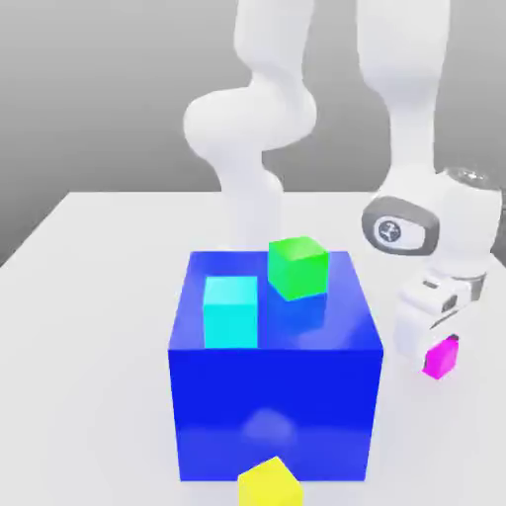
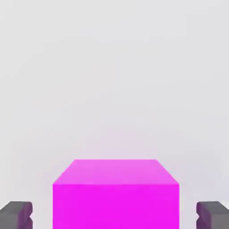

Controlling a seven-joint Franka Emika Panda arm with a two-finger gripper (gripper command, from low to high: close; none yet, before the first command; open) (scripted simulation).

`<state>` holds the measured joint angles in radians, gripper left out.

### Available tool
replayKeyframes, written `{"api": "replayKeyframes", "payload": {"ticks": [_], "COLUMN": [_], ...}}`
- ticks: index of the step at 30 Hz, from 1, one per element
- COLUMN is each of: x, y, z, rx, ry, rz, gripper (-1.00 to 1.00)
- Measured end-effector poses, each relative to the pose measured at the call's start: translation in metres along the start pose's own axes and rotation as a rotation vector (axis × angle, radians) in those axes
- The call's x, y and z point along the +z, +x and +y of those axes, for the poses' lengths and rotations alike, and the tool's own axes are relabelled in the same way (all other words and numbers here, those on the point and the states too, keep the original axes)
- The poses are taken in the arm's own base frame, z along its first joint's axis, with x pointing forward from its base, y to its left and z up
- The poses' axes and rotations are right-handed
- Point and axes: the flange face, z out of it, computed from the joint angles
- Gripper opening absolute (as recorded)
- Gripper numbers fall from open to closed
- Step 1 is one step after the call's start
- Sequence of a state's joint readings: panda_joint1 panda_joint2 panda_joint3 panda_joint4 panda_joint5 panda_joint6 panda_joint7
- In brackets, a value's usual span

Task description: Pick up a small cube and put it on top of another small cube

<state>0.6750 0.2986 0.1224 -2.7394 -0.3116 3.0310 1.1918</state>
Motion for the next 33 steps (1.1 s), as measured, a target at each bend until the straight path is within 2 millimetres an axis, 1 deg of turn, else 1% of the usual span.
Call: {"api": "replayKeyframes", "payload": {"ticks": [2, 3, 4, 6, 10, 11, 16, 20, 24, 26, 28, 31, 32, 33], "x": [0.0, 0.004, 0.001, -0.014, -0.05, -0.06, -0.12, -0.172, -0.225, -0.251, -0.277, -0.313, -0.311, -0.302], "y": [0.0, 0.0, 0.0, 0.0, 0.0, 0.004, 0.055, 0.089, 0.112, 0.118, 0.119, 0.114, 0.113, 0.113], "z": [0.0, 0.0, 0.0, -0.001, 0.0, 0.002, 0.031, 0.068, 0.116, 0.143, 0.171, 0.212, 0.218, 0.221], "rx": [0.0, 0.0, 0.0, 0.0, 0.0, 0.004, 0.045, 0.074, 0.108, 0.126, 0.144, 0.172, 0.177, 0.18], "ry": [0.001, 0.0, 0.0, 0.001, -0.001, -0.002, 0.002, 0.007, 0.009, 0.009, 0.008, 0.004, 0.004, 0.003], "rz": [0.0, 0.001, 0.001, 0.0, 0.002, 0.002, -0.003, -0.006, -0.006, -0.005, -0.004, -0.002, -0.001, -0.001], "gripper": [-1.0, -1.0, -1.0, -1.0, -1.0, -1.0, -1.0, -1.0, -1.0, -1.0, -1.0, -1.0, -1.0, -1.0]}}
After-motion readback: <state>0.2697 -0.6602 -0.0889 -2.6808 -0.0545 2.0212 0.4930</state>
